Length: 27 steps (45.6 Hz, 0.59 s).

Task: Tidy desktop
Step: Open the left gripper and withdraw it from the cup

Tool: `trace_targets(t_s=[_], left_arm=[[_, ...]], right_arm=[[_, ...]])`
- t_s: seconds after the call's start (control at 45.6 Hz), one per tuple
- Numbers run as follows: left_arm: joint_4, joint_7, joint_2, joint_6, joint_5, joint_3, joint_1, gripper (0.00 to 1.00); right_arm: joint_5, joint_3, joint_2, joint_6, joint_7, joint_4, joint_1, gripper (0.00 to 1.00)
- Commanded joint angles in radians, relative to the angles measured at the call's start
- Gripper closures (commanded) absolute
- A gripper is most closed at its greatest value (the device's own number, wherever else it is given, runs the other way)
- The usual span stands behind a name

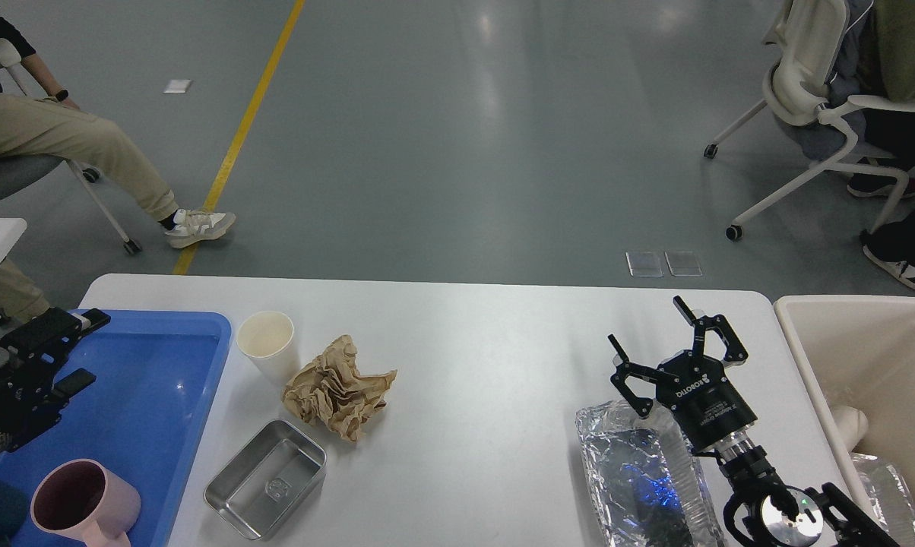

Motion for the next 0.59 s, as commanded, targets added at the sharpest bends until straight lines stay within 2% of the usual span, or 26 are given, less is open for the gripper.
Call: trace_targets(t_s=[0.0, 0.197, 0.329, 0.439, 0.57], left_arm=[[0.076, 0.002, -0.031, -0.020, 0.234, 0.005, -0.030, 0.03], [0.130, 0.031, 0.001, -0.200, 0.565, 0.005, -0.079, 0.03], [0.136, 0.074, 0.004, -0.388, 0.694, -0.003, -0.191, 0.03], [0.138, 0.078, -0.010, -0.505, 0.796, -0.001, -0.304, 0.03], [0.159, 0.050, -0.076, -0.594, 0.977, -0.001, -0.395, 0.03]], right_arm=[[0.000, 0.001, 0.001, 0.002, 0.000, 0.000, 0.000, 0.00], [0.000, 0.001, 0.005, 0.003, 0.002, 0.000, 0.002, 0.00], [0.000, 0.000, 0.011, 0.003, 0.000, 0.000, 0.006, 0.00], [0.000, 0.000, 0.025, 0.003, 0.000, 0.000, 0.009, 0.00], [0.000, 0.000, 0.025, 0.003, 0.000, 0.000, 0.008, 0.00]])
